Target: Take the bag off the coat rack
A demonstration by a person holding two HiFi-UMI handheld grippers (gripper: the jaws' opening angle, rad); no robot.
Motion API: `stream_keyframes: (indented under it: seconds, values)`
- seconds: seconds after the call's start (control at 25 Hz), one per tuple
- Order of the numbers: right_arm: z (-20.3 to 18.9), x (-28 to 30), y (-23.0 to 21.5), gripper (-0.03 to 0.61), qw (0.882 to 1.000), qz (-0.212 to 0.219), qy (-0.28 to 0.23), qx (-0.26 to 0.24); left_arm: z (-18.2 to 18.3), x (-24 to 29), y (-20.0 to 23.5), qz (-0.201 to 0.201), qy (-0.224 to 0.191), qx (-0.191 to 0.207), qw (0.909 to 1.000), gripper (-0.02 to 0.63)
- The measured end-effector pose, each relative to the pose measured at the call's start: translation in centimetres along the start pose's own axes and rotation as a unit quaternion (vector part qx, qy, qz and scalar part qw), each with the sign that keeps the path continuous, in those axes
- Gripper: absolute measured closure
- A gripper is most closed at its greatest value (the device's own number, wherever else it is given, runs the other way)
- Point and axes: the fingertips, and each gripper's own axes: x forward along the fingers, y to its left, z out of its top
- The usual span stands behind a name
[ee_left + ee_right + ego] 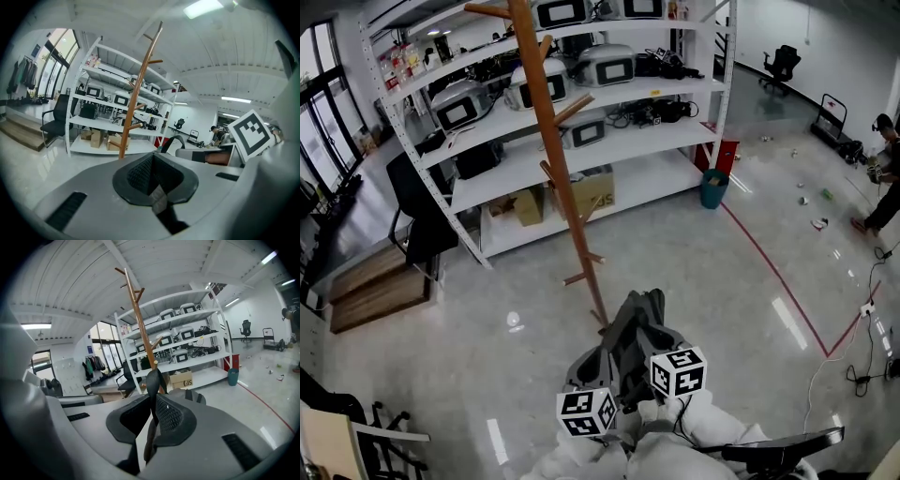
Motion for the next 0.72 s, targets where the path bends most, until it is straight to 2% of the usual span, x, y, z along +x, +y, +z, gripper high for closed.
stream_keyframes:
  seconds: [0.44,0.72]
  values:
    - [-1.3,-3.0,4.0,0.538,0.999,-0.023,-0.016,0.03,-0.6,-4.3,1.2,-0.025,-0.004,0.016,0.9996,0.611]
    - [-1.4,-5.2,5.6,0.538,0.999,-0.02,-0.02,0.029,0.1,-4.9,0.7,-0.032,-0.021,0.0,0.9993,0.611]
